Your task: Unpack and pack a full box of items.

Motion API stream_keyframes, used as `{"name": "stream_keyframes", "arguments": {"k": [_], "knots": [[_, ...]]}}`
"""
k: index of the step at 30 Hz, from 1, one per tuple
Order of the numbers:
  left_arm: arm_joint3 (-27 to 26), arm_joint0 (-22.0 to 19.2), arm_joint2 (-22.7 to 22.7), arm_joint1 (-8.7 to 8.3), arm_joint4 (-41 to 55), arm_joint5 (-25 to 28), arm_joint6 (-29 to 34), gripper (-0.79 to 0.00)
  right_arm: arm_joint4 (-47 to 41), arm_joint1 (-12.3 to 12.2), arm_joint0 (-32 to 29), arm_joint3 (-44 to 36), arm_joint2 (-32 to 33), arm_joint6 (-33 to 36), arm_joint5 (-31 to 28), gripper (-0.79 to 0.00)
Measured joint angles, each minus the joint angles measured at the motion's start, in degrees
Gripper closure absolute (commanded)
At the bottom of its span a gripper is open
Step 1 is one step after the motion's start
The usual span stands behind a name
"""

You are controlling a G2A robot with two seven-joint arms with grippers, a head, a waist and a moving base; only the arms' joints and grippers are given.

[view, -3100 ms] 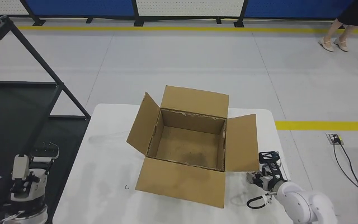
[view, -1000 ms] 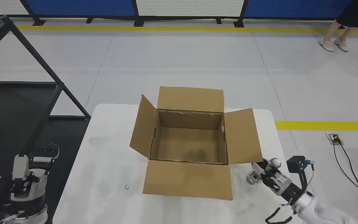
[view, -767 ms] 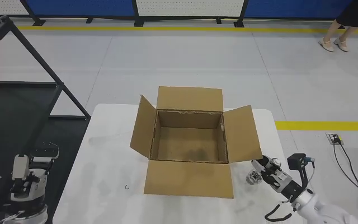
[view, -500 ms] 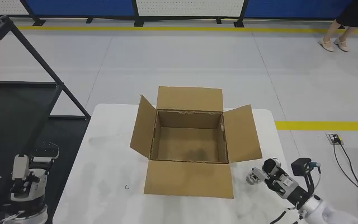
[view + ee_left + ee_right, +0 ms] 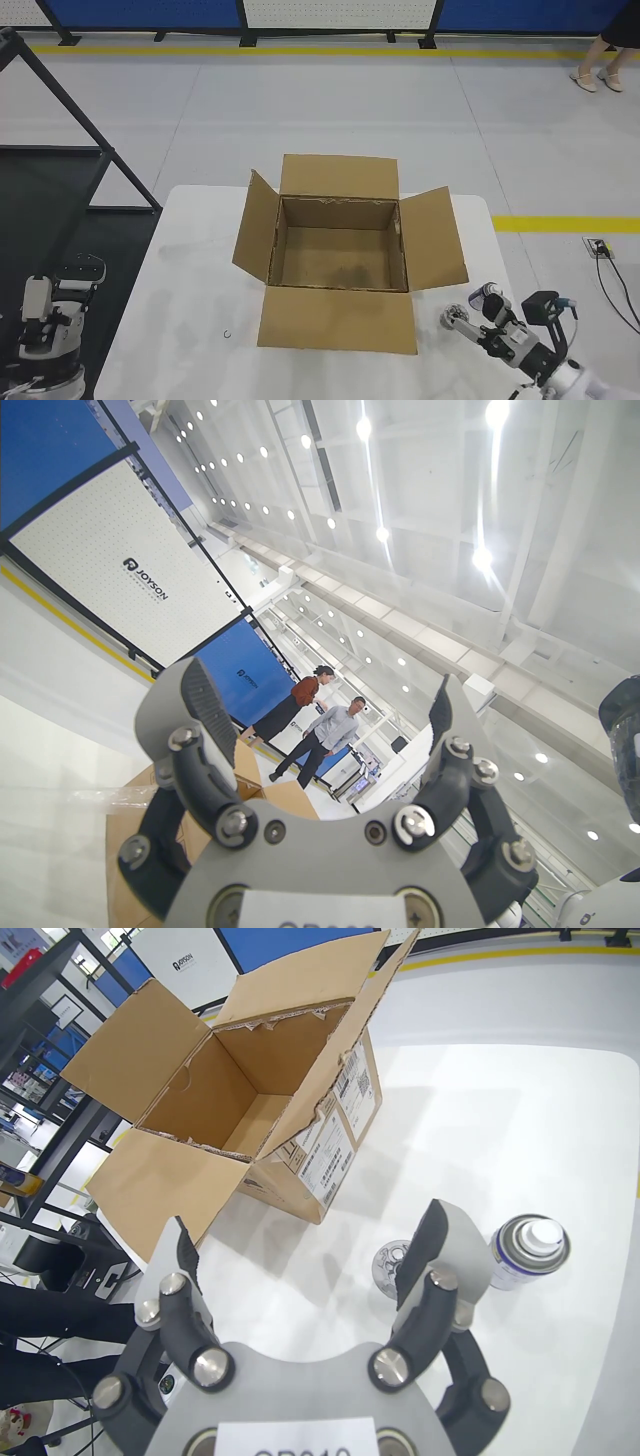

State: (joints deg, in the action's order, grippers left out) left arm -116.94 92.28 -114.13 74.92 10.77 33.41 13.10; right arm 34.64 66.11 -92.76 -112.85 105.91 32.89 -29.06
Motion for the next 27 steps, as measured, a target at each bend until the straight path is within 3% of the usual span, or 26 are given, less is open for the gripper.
{"name": "stream_keyframes", "arguments": {"k": [3, 7, 11, 23, 27], "knots": [[0.00, 0.00, 0.00, 0.00, 0.00, 0.00, 0.00, -0.785, -1.64, -0.18, -0.14, 1.46, -0.80, -1.41, 0.30, -0.785], [0.00, 0.00, 0.00, 0.00, 0.00, 0.00, 0.00, -0.785, 1.52, -0.91, -0.19, 5.45, 1.34, -0.77, -10.68, -0.785], [0.00, 0.00, 0.00, 0.00, 0.00, 0.00, 0.00, -0.785, 8.27, -1.22, -0.30, 8.21, 1.09, -2.33, -13.75, -0.785], [0.00, 0.00, 0.00, 0.00, 0.00, 0.00, 0.00, -0.785, 23.74, -0.87, 5.71, 15.28, -7.78, -5.25, 0.77, -0.785], [0.00, 0.00, 0.00, 0.00, 0.00, 0.00, 0.00, -0.785, 25.46, -0.80, 7.36, 16.78, -9.82, -6.44, 2.38, -0.785]]}}
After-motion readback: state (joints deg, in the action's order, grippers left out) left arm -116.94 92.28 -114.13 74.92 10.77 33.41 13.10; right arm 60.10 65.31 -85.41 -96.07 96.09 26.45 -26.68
